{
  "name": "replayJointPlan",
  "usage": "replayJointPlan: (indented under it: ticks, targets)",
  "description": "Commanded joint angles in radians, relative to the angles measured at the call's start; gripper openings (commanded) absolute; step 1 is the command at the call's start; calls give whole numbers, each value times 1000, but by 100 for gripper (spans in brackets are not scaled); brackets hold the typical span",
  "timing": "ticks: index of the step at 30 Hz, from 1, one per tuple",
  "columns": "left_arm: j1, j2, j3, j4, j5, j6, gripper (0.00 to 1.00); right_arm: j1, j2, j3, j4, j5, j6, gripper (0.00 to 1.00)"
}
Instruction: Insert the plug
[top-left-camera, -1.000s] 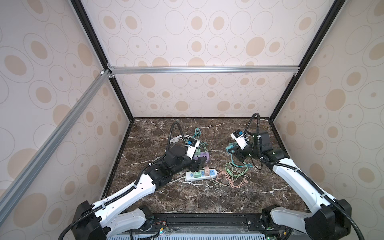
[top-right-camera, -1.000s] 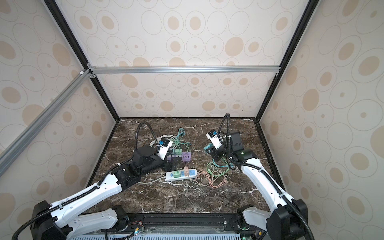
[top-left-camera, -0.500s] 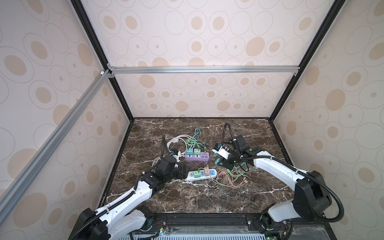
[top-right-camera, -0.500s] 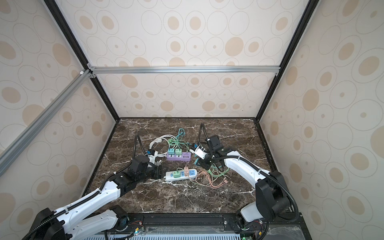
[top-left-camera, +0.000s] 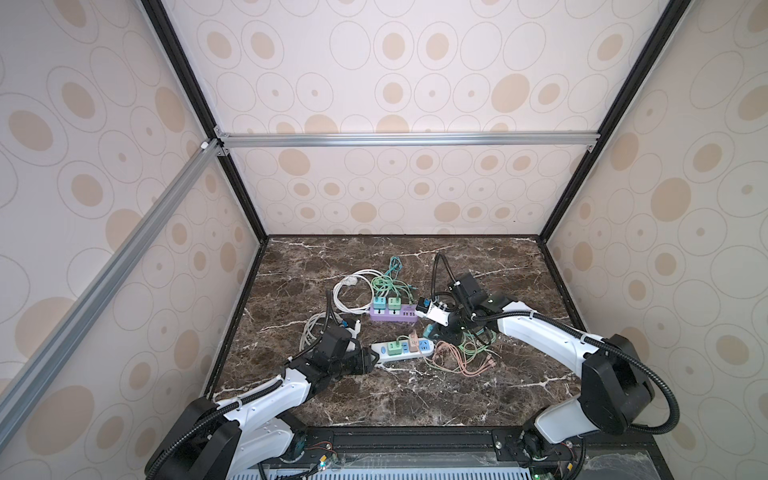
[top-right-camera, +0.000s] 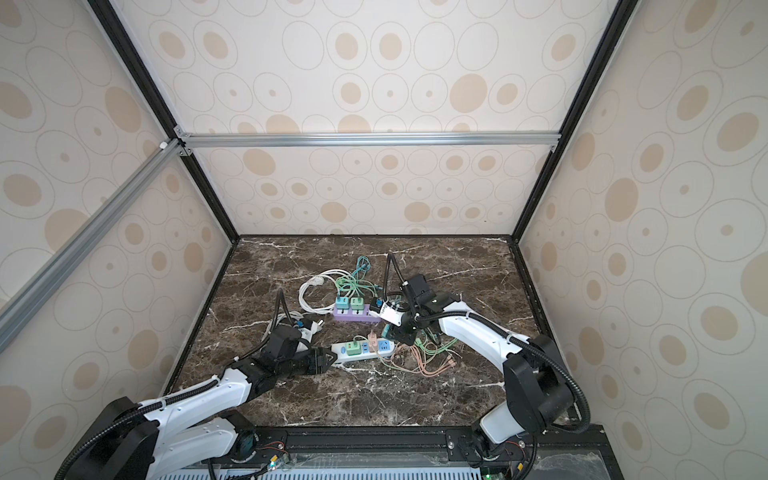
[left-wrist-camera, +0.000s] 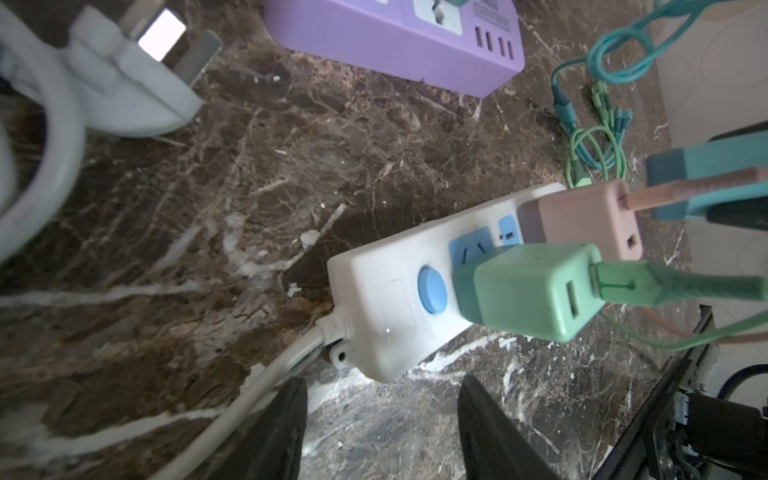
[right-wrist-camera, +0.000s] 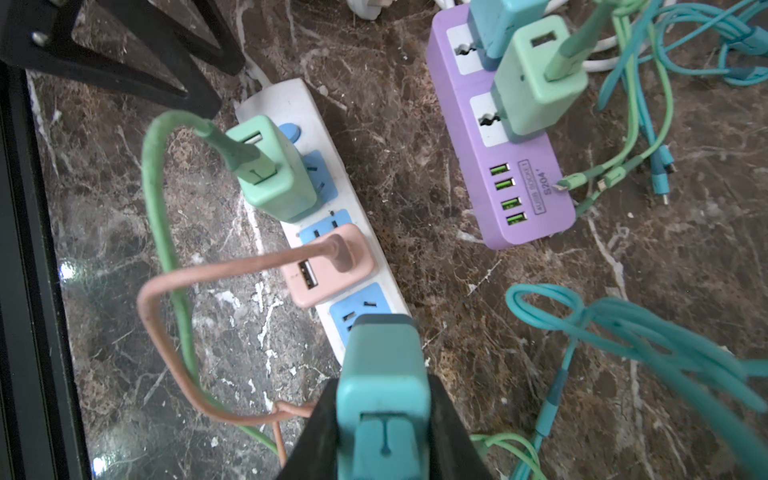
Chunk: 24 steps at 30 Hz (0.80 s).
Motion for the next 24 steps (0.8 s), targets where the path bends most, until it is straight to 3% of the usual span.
replayJointPlan:
  ticks: [1, 24]
  targets:
    - [8, 14, -7, 65, 22, -27, 54, 11, 8, 18, -33, 14, -57, 19]
    - [38, 209, 10, 177, -9, -6, 26, 47, 71, 52, -76, 48, -122, 18]
